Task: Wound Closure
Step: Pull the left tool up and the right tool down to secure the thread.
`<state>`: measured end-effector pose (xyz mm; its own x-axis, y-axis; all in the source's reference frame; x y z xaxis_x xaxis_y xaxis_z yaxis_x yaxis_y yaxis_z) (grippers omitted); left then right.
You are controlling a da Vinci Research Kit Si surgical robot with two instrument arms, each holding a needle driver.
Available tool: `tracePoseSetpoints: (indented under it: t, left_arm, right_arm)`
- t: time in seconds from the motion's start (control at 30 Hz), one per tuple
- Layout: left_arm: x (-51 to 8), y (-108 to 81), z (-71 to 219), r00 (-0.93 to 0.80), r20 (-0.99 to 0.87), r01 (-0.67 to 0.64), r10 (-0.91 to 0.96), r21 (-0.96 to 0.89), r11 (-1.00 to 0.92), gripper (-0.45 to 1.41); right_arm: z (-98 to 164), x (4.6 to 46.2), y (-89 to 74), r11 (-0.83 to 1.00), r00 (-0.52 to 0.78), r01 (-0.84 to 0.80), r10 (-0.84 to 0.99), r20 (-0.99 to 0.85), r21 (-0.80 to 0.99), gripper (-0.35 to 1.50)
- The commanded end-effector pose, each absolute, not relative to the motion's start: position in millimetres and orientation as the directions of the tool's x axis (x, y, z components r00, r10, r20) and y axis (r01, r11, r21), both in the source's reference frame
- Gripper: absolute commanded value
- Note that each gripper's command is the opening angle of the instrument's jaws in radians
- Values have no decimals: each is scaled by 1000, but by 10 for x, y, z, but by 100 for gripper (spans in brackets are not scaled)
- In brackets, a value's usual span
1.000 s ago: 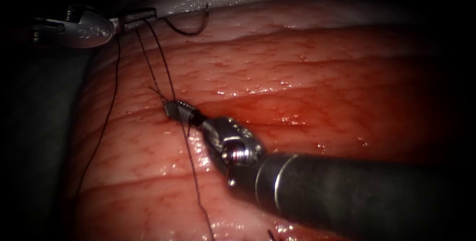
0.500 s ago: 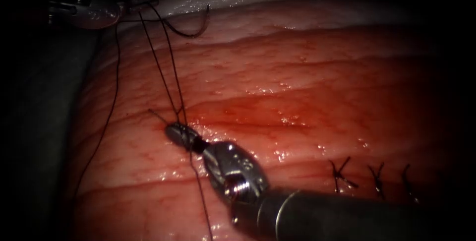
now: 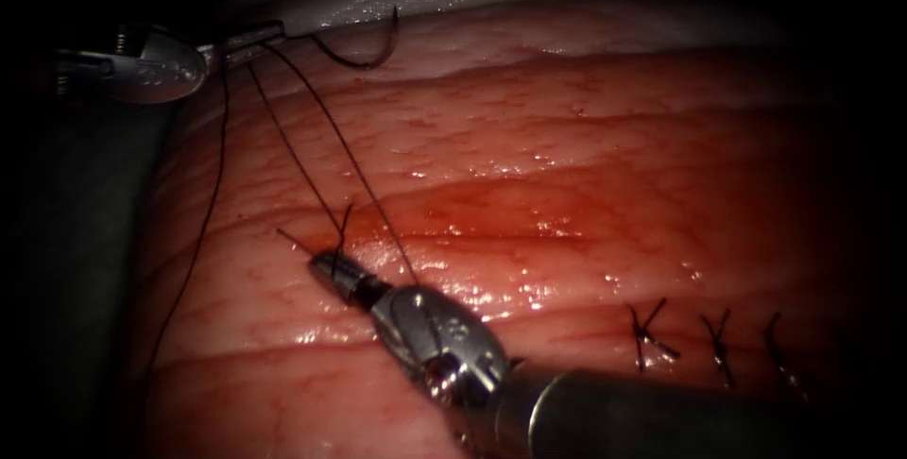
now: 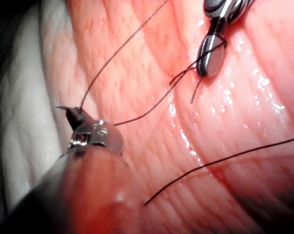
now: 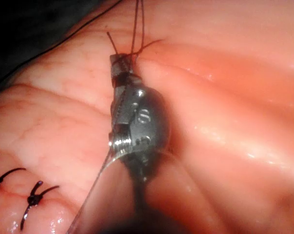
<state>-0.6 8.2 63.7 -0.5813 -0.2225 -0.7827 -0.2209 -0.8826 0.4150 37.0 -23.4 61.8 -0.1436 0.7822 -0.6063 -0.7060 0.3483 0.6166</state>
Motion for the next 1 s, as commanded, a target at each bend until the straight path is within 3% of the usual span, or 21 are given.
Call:
tracePoseSetpoints:
  t: [0.03,0.33,0.47,0.57,0.73,1.0]
  left_arm:
    - [-14,79,633,-566,-791,-221,-230,415,-882,-45]
    - [-36,26,574,-521,-811,-208,-268,425,-881,-45]
    - [-41,13,565,-507,-817,-201,-275,422,-884,-45]
    - [-42,10,566,-503,-820,-201,-274,419,-885,-45]
    - [-43,9,578,-498,-824,-197,-270,411,-890,-45]
    - [-35,25,590,-507,-823,-193,-255,397,-897,-45]
  right_arm:
    - [634,392,-223,332,-149,-670,816,-558,664,-35]
    - [668,412,-177,217,-220,-610,878,-426,762,-35]
    - [671,408,-170,-3,-353,-506,913,-204,863,-35]
    - [670,405,-176,-58,-358,-462,925,-127,885,-35]
    - [656,395,-190,-56,-352,-460,928,-124,886,-35]
    - [619,366,-229,118,-257,-572,914,-314,811,-35]
